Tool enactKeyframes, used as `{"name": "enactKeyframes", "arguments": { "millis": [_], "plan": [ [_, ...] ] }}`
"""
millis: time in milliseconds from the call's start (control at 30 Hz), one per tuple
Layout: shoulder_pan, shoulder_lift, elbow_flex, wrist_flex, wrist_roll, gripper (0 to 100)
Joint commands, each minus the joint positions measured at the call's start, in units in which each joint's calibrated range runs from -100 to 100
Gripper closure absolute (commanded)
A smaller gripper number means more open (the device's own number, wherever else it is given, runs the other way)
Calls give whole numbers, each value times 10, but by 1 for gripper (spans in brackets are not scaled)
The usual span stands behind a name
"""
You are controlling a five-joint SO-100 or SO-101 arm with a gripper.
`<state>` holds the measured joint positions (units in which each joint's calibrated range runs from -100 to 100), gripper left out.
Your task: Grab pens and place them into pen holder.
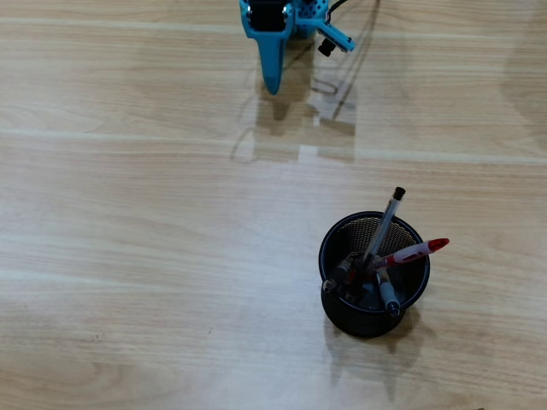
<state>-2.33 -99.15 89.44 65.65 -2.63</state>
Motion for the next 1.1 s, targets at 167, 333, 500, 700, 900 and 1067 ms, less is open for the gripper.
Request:
{"name": "enactKeyframes", "arguments": {
  "millis": [167,333,500,700,900,1067],
  "plan": [
    [-2,-4,59,-5,7,97],
    [0,-4,59,-5,7,97],
    [5,-4,59,-6,4,97],
    [-2,-4,96,-116,2,98],
    [5,-3,98,-134,7,98],
    [2,-3,98,-138,7,98]
  ]
}}
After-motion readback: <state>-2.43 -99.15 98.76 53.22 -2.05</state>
